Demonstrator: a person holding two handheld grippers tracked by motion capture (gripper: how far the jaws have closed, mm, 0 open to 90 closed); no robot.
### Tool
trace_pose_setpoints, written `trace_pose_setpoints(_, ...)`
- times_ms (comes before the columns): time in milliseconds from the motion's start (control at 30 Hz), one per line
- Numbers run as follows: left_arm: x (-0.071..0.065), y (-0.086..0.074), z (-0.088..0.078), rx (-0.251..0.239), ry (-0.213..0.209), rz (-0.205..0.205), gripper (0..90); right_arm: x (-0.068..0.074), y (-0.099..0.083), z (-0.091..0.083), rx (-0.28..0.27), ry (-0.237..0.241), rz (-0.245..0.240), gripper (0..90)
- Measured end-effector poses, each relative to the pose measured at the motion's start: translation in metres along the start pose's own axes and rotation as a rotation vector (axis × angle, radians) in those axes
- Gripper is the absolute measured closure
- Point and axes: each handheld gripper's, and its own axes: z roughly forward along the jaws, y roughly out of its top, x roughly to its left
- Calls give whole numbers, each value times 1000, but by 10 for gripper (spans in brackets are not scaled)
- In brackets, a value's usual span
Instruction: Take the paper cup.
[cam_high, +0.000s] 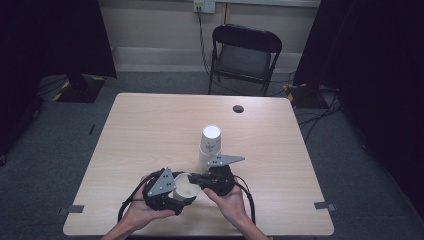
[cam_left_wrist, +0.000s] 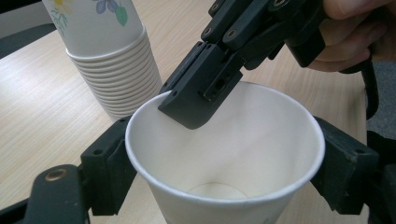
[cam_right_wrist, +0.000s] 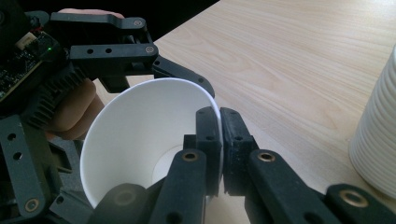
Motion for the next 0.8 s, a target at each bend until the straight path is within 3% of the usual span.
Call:
trace_pose_setpoints(133,-1,0,0,8,13,20,217,-1,1,-1,0,2,4,873)
trace_pose_setpoints(433,0,0,0,8,12,4,259,-2,0,-2,-2,-15,-14,854)
trace_pose_setpoints(567,1,0,0,4,6,-10,294,-1,-1,-3,-7,-63,-44,775)
trace_pose_setpoints(800,3,-1,-1,-7,-19,-33,304,-1,-1,-8,-29,-81,-69,652)
